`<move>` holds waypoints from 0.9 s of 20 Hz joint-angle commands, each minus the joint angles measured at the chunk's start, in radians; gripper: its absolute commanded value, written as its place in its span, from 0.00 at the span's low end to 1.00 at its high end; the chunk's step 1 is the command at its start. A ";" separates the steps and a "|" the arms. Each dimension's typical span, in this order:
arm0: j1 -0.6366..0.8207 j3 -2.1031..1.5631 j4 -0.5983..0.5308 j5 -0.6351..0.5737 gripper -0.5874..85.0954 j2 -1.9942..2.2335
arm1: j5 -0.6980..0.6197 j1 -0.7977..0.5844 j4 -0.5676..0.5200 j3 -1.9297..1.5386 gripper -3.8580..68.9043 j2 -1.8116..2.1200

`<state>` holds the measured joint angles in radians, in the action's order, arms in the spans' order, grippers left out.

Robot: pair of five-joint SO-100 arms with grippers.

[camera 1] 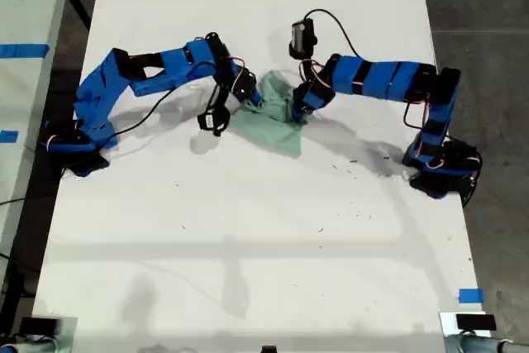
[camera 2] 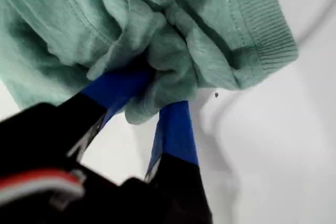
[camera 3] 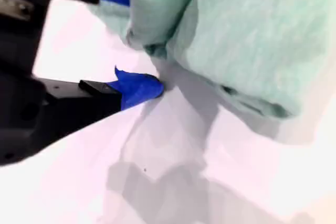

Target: Fold tshirt

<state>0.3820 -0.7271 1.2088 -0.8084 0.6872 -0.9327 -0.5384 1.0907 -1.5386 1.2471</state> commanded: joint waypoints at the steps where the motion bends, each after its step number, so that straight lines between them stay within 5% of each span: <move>1: 0.041 0.028 0.069 0.017 0.33 0.091 | 0.023 0.011 0.083 0.078 0.38 0.041; 5: 0.026 -0.011 0.213 0.025 0.32 0.402 | 0.063 0.048 0.311 0.124 0.43 0.318; 8: -0.008 -0.080 0.356 0.063 0.18 0.640 | 0.132 0.078 0.489 0.097 0.40 0.598; 11: -0.083 -0.350 0.416 0.166 0.10 0.877 | 0.247 0.133 0.499 -0.120 0.36 0.934; 18: -0.376 -1.712 -0.044 0.629 0.01 1.804 | 0.733 0.439 0.285 -0.862 0.19 1.631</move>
<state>0.0706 -2.0755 1.2640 -0.2961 2.2013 -0.3099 -0.1657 1.4634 -2.2289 2.6921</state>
